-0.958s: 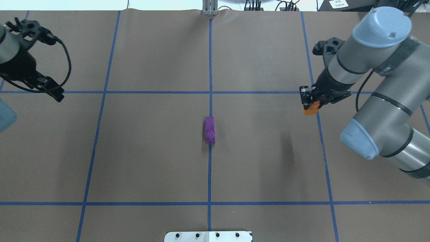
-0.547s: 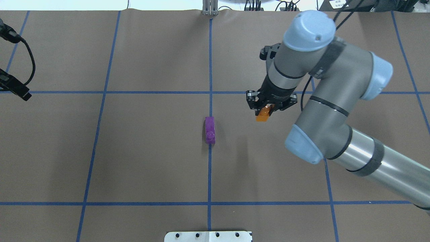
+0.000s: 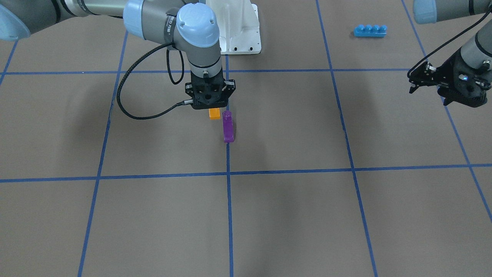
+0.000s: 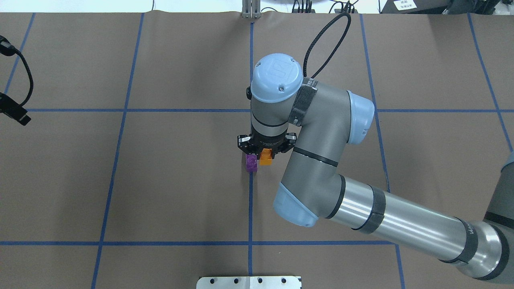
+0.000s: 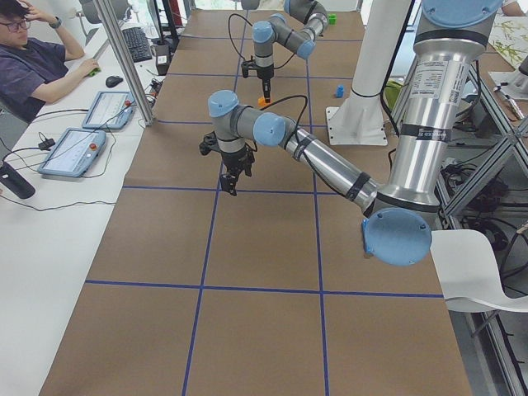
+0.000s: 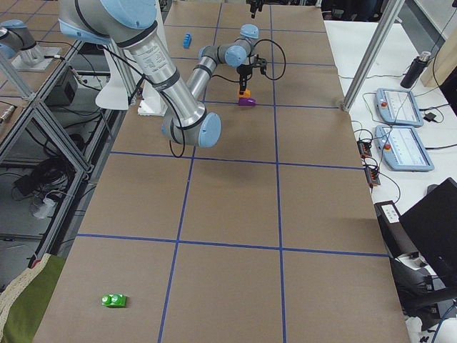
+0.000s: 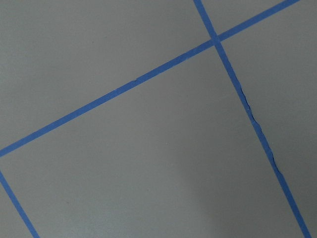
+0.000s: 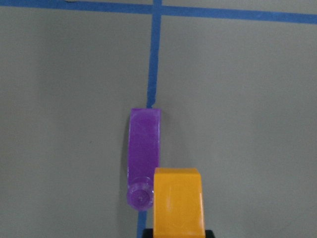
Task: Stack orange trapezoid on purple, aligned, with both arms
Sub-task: 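Carry the orange block with the right gripper over the purple block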
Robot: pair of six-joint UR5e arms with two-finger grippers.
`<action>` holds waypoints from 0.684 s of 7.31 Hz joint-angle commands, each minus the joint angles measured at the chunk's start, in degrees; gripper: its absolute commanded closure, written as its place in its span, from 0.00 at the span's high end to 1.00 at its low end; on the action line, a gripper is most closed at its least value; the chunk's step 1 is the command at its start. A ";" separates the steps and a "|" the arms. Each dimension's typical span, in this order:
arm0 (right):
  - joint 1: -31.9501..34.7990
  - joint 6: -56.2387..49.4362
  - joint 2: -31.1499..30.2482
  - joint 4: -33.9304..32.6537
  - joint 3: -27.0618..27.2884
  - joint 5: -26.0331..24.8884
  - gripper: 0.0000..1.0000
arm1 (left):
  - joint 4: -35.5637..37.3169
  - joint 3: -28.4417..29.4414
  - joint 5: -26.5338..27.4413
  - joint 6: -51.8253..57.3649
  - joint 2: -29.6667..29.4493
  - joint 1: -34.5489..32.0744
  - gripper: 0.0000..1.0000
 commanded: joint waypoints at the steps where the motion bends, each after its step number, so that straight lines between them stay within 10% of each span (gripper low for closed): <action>1: -0.72 0.19 0.99 5.81 -4.23 -1.14 0.00 | 0.00 -0.10 -0.09 -0.19 0.05 0.01 1.00; 5: -0.98 0.19 2.21 5.74 -5.91 -1.22 0.00 | 0.00 -0.10 -0.09 -0.46 -0.12 0.10 1.00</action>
